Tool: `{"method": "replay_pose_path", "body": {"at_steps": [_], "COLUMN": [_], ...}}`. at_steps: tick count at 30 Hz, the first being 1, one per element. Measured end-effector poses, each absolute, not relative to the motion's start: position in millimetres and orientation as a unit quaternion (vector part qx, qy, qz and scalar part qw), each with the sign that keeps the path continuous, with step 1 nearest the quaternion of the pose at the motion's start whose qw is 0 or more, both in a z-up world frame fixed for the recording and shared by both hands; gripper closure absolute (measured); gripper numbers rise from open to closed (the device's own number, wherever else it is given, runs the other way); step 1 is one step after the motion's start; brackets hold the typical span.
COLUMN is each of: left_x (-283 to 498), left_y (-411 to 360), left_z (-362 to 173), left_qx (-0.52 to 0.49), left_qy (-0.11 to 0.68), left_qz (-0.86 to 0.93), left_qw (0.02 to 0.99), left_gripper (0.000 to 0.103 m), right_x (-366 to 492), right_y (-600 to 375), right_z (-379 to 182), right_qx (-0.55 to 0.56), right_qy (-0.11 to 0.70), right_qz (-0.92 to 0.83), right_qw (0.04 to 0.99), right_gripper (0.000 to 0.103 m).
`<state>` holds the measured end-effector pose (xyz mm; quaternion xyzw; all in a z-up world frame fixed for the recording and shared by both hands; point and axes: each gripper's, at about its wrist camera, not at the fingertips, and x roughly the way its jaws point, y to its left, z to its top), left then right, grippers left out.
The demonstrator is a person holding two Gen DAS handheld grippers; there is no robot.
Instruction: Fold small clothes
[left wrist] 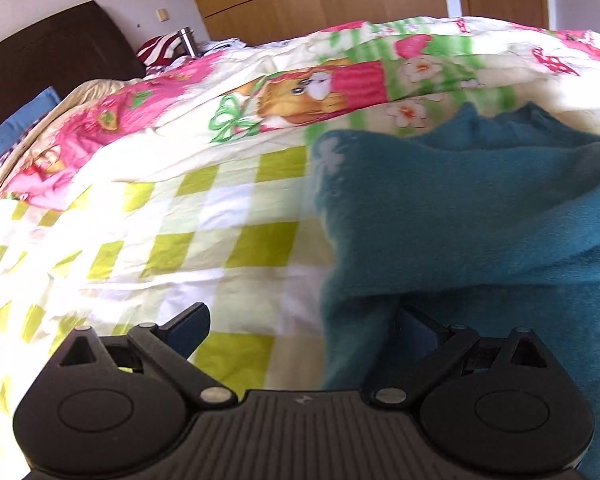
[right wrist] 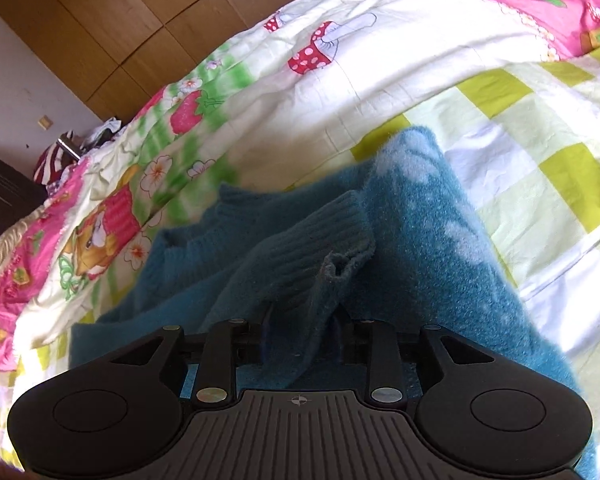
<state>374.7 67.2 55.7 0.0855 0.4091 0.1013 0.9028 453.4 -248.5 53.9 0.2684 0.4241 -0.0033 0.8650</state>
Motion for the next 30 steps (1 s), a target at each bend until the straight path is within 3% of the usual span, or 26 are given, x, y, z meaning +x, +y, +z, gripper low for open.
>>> {"method": "replay_pose_path", "body": {"at_steps": [5,8,14,22,25,28,30], "left_x": [382.1,385.9,381.0,365.6,359.3,354.9,353.3], "left_y": [74.7,70.6,80.8,79.8,74.6,72.7,71.6], "left_z": [59.0,63.1,47.6,68.6,77.5,86.1,94.2], "left_qx": [0.061,0.069,0.079,0.096,0.108,0.105,0.099], "left_qy": [0.402,0.380,0.409,0.400,0.384,0.376,0.369], "left_qz": [0.109,0.129,0.137,0.116,0.103,0.089,0.082], "left_qw": [0.907,0.913,0.899,0.904,0.911,0.916,0.920], "left_gripper": [0.000,0.000,0.000,0.000,0.000,0.000,0.000], "right_x": [455.8,458.2,457.8,434.8,428.5,437.7,432.5], "right_y": [-240.8,-233.9,-229.8,-237.9,-237.8,-234.6,-233.4], "right_z": [56.4,69.2,57.4,85.4,91.6,69.3,73.2], "right_qx": [0.256,0.220,0.153,0.180,0.168,0.123,0.119], "right_qy": [0.430,0.413,0.437,0.408,0.400,0.454,0.440], "right_qz": [-0.020,-0.027,-0.045,-0.010,-0.014,-0.041,-0.036], "right_qw": [0.865,0.884,0.885,0.895,0.901,0.882,0.889], "right_gripper": [0.073,0.084,0.086,0.095,0.095,0.086,0.085]}}
